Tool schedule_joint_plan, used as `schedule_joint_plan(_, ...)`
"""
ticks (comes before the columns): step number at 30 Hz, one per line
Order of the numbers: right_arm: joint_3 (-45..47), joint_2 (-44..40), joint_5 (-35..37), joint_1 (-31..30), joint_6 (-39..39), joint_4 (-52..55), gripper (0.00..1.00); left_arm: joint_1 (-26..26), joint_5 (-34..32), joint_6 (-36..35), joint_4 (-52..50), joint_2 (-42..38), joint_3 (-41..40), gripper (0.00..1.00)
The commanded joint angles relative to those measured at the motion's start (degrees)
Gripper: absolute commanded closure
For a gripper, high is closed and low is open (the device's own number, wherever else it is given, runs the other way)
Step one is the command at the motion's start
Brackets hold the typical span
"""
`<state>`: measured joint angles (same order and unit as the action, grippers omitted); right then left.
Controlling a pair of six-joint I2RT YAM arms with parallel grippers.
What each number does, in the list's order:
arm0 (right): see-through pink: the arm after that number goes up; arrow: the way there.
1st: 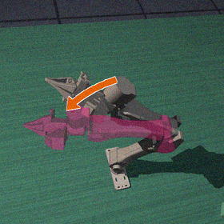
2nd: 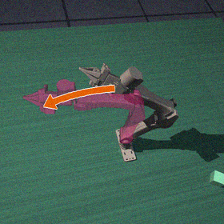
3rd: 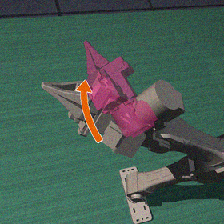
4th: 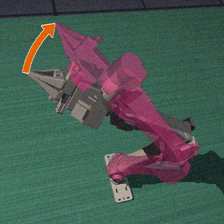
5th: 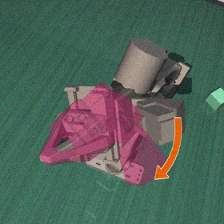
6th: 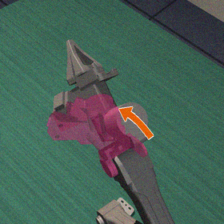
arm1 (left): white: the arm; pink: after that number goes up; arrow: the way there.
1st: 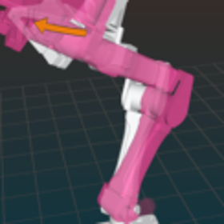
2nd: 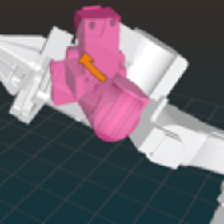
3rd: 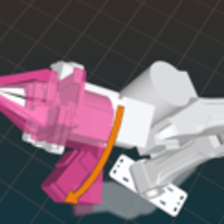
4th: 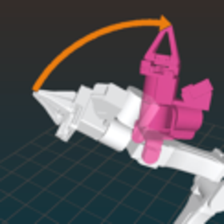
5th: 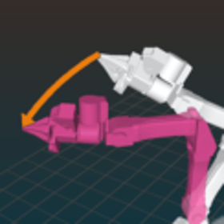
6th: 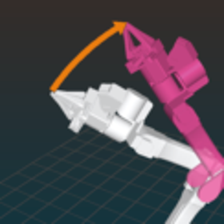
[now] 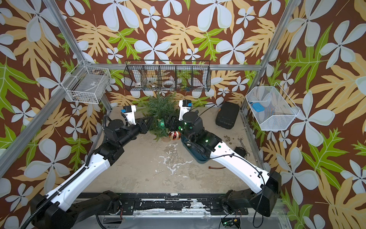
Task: Decorate the small christmas tree with ornaments
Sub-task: Hang an ornament on the christmas tree.
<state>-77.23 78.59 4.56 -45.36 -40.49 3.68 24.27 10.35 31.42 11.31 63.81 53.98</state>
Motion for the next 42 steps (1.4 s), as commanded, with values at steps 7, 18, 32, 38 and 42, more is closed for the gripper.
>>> schedule_joint_plan(7, -0.34, 3.31, -2.25, -0.03, -0.39, 0.40, 0.46, -0.01, 0.19, -0.13, 0.73, 1.82, 1.73, 0.73)
schedule_joint_plan(18, -2.48, 6.51, -4.40, 0.03, -0.03, 1.46, 0.53, -0.01, 0.64, -0.15, 1.06, 3.69, 3.50, 0.74)
schedule_joint_plan(32, -13.38, 8.95, -1.05, 0.08, 4.94, 13.52, 0.70, -0.01, 0.79, 0.00, 1.41, 3.43, 3.19, 0.74)
schedule_joint_plan(38, -21.64, 14.14, 1.90, 0.02, 9.05, 24.04, 0.81, -0.01, 0.82, 0.00, 1.29, 3.53, 3.24, 0.74)
schedule_joint_plan(42, -22.23, 15.40, 2.23, 0.01, 10.32, 25.53, 0.81, 0.03, 0.81, -0.06, 1.41, 3.51, 3.24, 0.74)
